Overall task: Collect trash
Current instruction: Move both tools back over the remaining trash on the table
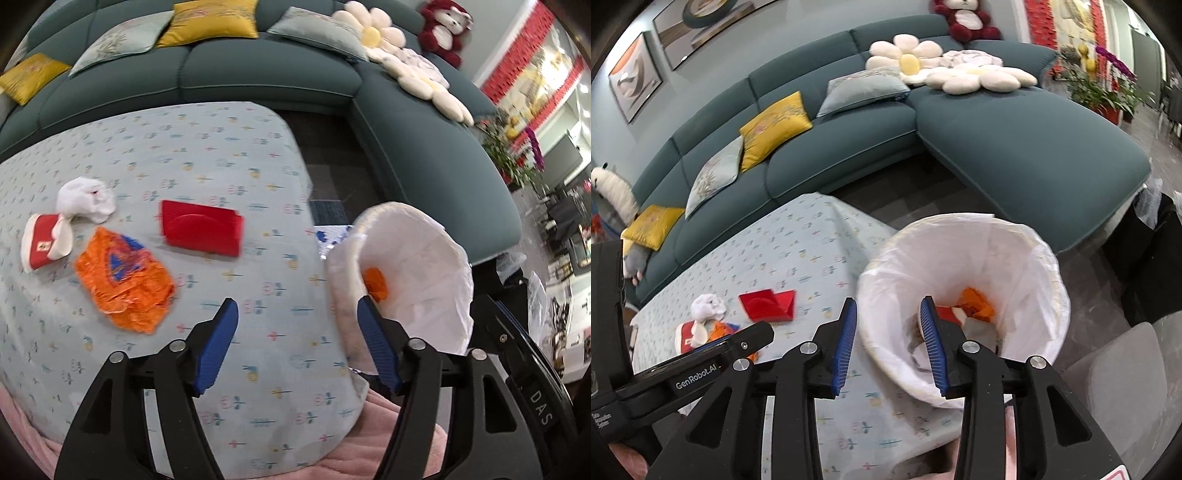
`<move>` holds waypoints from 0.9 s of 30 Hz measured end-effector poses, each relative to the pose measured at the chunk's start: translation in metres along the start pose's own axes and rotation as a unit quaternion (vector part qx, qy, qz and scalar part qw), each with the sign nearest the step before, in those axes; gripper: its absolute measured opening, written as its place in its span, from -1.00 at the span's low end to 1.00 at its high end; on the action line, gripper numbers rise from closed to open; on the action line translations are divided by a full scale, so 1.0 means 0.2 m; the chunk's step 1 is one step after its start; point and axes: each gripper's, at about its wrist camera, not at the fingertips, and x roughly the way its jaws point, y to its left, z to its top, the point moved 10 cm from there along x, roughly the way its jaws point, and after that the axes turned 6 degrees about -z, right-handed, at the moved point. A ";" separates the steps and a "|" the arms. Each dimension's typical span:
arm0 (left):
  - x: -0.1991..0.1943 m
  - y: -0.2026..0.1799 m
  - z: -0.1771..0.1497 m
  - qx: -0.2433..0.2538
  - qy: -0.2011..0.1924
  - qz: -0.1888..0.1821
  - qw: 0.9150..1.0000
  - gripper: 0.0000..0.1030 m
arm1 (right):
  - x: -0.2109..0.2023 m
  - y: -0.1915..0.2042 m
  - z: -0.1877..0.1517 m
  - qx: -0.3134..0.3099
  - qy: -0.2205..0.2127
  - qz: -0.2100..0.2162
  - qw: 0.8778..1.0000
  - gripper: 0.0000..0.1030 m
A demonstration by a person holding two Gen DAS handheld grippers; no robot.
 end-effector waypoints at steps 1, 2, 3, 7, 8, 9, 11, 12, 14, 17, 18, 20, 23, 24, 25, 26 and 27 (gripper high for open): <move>-0.01 0.04 0.00 -0.007 0.001 0.003 1.000 0.24 | 0.00 0.03 -0.01 -0.004 0.001 0.002 1.000 -0.28; -0.01 0.07 0.00 -0.012 0.002 0.004 1.000 0.24 | 0.00 0.05 -0.01 -0.008 0.002 0.004 1.000 -0.26; -0.02 0.11 -0.01 -0.019 0.002 0.008 1.000 0.25 | 0.00 0.08 -0.02 -0.012 0.003 0.007 1.000 -0.24; -0.04 0.24 -0.02 -0.042 0.001 0.018 0.999 0.27 | 0.01 0.19 -0.04 -0.026 0.008 0.015 0.999 -0.22; -0.05 0.28 -0.02 -0.048 0.001 0.020 0.999 0.28 | 0.02 0.22 -0.05 -0.030 0.010 0.018 0.999 -0.22; -0.05 0.31 -0.03 -0.053 0.001 0.023 0.998 0.30 | 0.02 0.23 -0.05 -0.033 0.012 0.020 0.999 -0.21; -0.07 0.38 -0.03 -0.063 -0.002 0.032 0.997 0.37 | 0.03 0.28 -0.07 -0.038 0.015 0.023 0.999 -0.21; -0.07 0.41 -0.04 -0.066 -0.004 0.036 0.997 0.37 | 0.04 0.31 -0.08 -0.042 0.017 0.025 0.999 -0.20; -0.08 0.47 -0.04 -0.073 -0.003 0.042 0.996 0.38 | 0.05 0.35 -0.09 -0.047 0.020 0.028 0.998 -0.17; -0.09 0.56 -0.05 -0.092 -0.003 0.049 0.995 0.44 | 0.07 0.42 -0.11 -0.056 0.024 0.033 0.998 -0.05; -0.09 0.59 -0.05 -0.098 -0.003 0.051 0.994 0.47 | 0.08 0.45 -0.12 -0.060 0.025 0.036 0.997 -0.04; -0.09 0.66 -0.06 -0.111 -0.003 0.058 0.992 0.53 | 0.09 0.48 -0.13 -0.066 0.028 0.038 0.997 -0.03; -0.08 0.76 -0.08 -0.132 0.000 0.066 0.989 0.59 | 0.13 0.54 -0.14 -0.074 0.035 0.041 0.996 -0.02; -0.08 0.77 -0.08 -0.136 0.001 0.067 0.988 0.59 | 0.15 0.56 -0.15 -0.076 0.039 0.042 0.995 -0.02; -0.07 0.81 -0.09 -0.144 0.004 0.069 0.987 0.59 | 0.16 0.57 -0.15 -0.078 0.041 0.043 0.995 -0.02; -0.06 0.84 -0.10 -0.150 0.007 0.070 0.986 0.59 | 0.17 0.59 -0.16 -0.079 0.044 0.044 0.995 -0.01; -0.05 0.86 -0.10 -0.154 0.009 0.072 0.985 0.59 | 0.19 0.61 -0.17 -0.081 0.047 0.046 0.995 -0.02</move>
